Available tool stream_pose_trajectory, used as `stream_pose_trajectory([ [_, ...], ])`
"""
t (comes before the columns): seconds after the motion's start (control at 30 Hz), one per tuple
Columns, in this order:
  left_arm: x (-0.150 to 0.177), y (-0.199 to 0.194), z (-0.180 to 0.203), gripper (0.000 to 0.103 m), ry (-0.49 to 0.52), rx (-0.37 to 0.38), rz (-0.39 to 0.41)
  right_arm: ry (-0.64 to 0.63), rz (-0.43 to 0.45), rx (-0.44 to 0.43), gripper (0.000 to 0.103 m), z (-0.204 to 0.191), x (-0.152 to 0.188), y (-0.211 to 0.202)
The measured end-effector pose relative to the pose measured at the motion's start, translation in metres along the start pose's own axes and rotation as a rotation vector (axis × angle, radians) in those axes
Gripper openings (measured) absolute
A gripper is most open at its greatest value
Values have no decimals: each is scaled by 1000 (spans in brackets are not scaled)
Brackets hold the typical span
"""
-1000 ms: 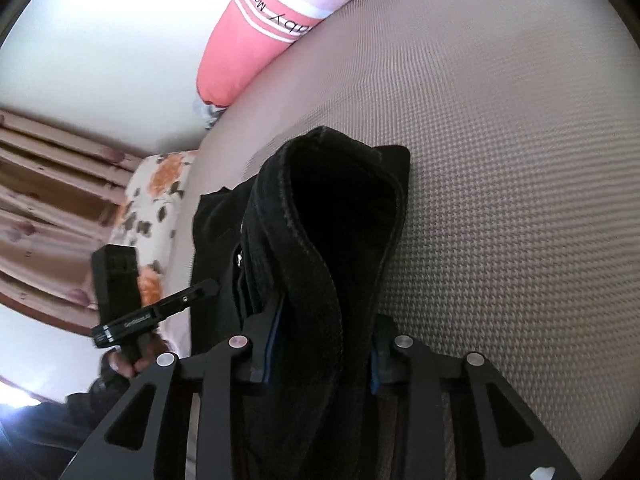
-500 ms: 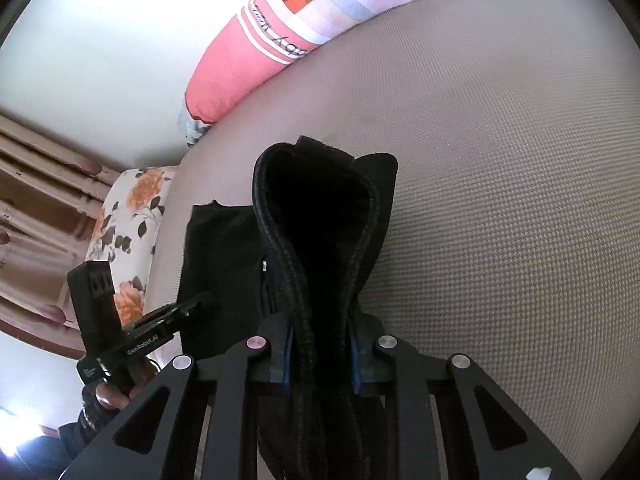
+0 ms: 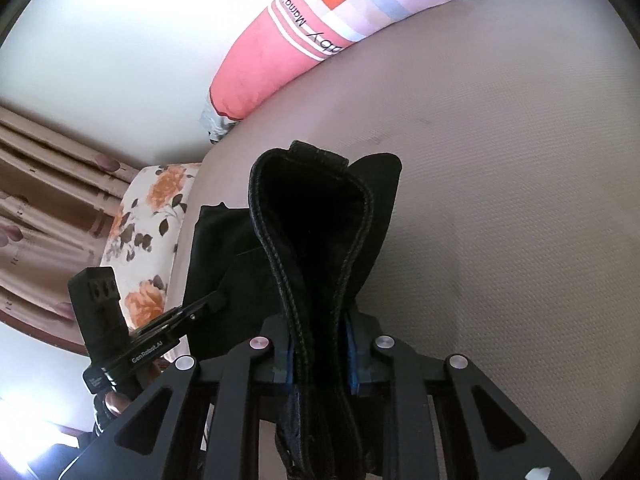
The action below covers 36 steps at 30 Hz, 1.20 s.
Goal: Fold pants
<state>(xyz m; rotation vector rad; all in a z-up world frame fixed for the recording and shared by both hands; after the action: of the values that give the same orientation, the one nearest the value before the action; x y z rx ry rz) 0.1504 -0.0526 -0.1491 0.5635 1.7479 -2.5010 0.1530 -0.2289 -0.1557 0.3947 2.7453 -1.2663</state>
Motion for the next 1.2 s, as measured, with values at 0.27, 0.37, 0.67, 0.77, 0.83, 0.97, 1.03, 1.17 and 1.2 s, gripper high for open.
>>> stream_pose_trajectory([
  [0.27, -59, 2, -14, 16, 6, -29, 58, -12, 7, -19, 18, -7, -56, 15],
  [0.37, -85, 9, -20, 16, 3, -42, 74, -24, 6, -15, 18, -9, -79, 21],
  [0.67, -142, 23, -39, 16, -1, -68, 102, -56, 4, 20, 18, -14, -140, 35],
  [0.77, -159, 28, -46, 16, -2, -69, 104, -60, 6, 26, 18, -13, -155, 40],
  [0.83, -167, 31, -49, 16, 1, -74, 106, -55, 7, 29, 18, -12, -164, 44],
  [0.97, -184, 43, -57, 16, -2, -77, 108, -49, 8, 52, 18, -6, -180, 53],
  [1.03, -190, 50, -62, 16, -7, -78, 109, -47, 12, 74, 18, 0, -185, 58],
  [1.17, -192, 75, -78, 18, 1, -131, 85, -50, 23, 167, 20, 20, -188, 69],
  [1.2, -188, 82, -83, 20, -1, -136, 75, -56, 21, 203, 25, 26, -187, 72],
])
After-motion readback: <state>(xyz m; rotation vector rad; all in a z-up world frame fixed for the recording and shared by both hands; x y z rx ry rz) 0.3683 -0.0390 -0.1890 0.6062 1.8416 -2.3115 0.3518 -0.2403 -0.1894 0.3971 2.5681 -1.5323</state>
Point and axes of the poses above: each gripper's, at about its wrist camera, not at the fingertips, and y roughly the way its jaws point, z to its right, x to its underside, the point moved 10 cm from there along y, roughly the way its jaws point, and after that the axes turned 10 degrees about -z, right-handed, at the moved point
